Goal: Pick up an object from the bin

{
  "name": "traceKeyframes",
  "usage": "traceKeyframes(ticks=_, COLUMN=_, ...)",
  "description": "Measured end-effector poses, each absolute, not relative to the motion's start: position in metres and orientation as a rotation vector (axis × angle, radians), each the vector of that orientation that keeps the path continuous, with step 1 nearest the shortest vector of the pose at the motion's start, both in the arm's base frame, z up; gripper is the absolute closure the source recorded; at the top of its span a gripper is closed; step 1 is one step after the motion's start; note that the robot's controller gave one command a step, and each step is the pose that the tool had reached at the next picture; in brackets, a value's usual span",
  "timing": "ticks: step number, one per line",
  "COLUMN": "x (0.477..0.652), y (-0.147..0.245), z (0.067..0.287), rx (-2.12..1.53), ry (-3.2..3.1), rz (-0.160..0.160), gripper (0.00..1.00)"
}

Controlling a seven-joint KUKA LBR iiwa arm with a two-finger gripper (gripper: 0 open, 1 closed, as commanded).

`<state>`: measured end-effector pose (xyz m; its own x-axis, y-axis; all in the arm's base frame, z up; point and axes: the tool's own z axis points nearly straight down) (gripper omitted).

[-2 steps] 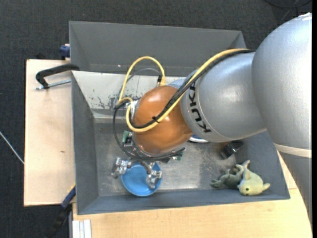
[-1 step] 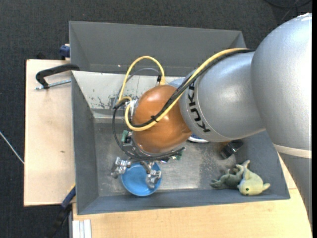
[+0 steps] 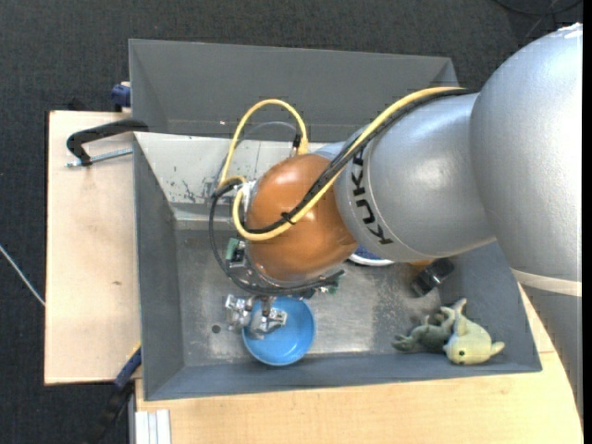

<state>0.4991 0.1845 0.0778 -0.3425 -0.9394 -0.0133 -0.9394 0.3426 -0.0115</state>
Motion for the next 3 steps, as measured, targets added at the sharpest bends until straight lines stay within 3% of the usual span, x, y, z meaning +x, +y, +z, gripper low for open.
traceKeyframes(ticks=1, x=0.502, y=0.186, z=0.091, rx=-1.792, ry=2.566, rz=-0.003, gripper=1.0)
traceKeyframes(ticks=2, x=0.504, y=0.188, z=0.14, rx=-1.789, ry=2.569, rz=-0.001, gripper=1.0)
traceKeyframes(ticks=3, x=0.505, y=0.19, z=0.155, rx=-1.789, ry=2.573, rz=0.001, gripper=1.0)
